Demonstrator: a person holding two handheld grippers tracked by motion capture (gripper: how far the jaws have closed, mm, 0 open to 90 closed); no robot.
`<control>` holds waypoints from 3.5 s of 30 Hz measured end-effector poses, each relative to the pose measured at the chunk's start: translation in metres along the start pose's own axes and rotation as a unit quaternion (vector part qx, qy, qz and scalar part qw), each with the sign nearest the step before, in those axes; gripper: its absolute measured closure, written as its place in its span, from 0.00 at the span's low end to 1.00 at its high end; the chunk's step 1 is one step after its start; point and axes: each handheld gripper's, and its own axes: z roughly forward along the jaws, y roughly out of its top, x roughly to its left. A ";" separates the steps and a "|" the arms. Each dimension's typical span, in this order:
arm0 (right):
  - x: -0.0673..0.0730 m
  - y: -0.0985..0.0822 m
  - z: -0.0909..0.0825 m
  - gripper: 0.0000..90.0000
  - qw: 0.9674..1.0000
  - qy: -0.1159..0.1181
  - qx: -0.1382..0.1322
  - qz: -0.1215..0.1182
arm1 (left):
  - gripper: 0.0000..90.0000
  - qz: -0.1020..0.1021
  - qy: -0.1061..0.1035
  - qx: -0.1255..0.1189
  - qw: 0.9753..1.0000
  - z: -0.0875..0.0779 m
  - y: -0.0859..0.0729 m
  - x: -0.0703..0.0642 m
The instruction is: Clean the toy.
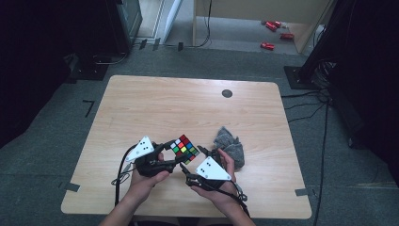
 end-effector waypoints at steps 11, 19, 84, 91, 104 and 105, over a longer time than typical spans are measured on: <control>0.006 -0.003 -0.001 0.38 0.999 -0.032 0.000 -0.031 | 0.38 -0.015 -0.025 -0.005 1.000 0.001 -0.001 0.001; -0.013 -0.005 -0.004 0.39 0.999 -0.039 0.022 0.019 | 0.33 -0.012 -0.034 -0.030 0.999 -0.007 0.003 0.012; -0.048 0.022 -0.008 0.29 0.925 0.191 0.155 0.290 | 0.37 0.308 0.049 0.032 0.950 0.013 -0.031 -0.017; -0.060 0.028 -0.022 0.31 0.942 0.166 0.100 0.274 | 0.38 0.250 0.078 0.049 0.964 0.011 -0.026 -0.005; -0.095 -0.021 -0.014 0.24 0.982 -0.038 0.104 0.155 | 0.38 0.164 0.087 0.049 0.982 0.005 -0.017 0.011; -0.096 -0.025 -0.012 0.23 0.981 -0.046 0.113 0.148 | 0.38 0.146 0.090 0.046 0.984 0.004 -0.015 0.013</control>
